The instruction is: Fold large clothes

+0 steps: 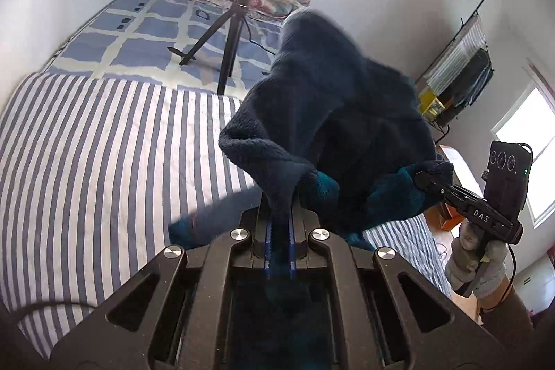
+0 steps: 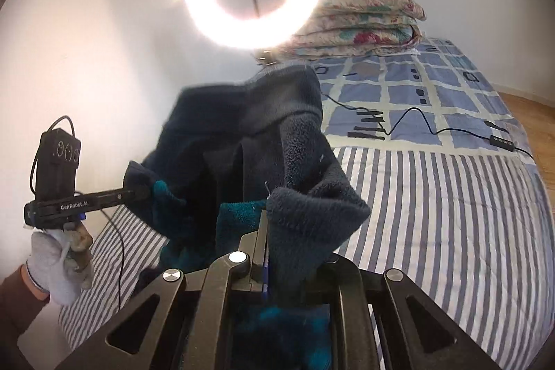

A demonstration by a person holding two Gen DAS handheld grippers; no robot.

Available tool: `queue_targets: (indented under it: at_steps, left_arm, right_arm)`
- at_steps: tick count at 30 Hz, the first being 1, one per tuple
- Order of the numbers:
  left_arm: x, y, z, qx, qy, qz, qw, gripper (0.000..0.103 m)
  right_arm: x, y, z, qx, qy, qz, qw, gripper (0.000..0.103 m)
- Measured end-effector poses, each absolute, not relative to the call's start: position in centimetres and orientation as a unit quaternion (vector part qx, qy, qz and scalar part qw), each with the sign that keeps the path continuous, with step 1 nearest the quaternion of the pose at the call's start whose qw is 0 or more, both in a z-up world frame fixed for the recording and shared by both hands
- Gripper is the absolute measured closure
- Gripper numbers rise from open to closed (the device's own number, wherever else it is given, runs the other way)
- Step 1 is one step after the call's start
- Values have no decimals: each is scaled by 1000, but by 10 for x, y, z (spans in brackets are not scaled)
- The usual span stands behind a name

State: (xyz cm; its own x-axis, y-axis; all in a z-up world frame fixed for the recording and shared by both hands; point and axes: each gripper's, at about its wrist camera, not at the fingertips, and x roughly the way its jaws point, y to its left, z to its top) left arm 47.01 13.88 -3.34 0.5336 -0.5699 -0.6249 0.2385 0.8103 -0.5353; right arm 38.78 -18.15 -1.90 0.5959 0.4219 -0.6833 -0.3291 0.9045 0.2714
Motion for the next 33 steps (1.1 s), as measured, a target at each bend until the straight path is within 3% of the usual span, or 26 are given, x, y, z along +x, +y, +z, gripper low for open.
queue_targets:
  at_steps: [8,18,24,25,29,33]
  left_arm:
    - [389,144,-42,-197,428,-235,850,99]
    - [318,141,-98,-180,462,-226,839,99]
    - [282,155,-93,-178,449,-228,846,92]
    - [276,158,-90,-177,448,-230,846,90]
    - [250,174,-73,-184,441,-240,845,55]
    - [231,190,-64,-198,437,-248,842,49]
  right_arm:
    - [290,-174,-26,36,396,225,890,94]
    - [217,-193,-78,61,422,205,881,93]
    - [187,-183,-76,-28,429,175,886,81]
    - [183,-184,-73,-34,429,169,887,79]
    - [160,-190,-60,-69,427,155,888,74]
    - [139,-208,-44,-56,426,146,891,67]
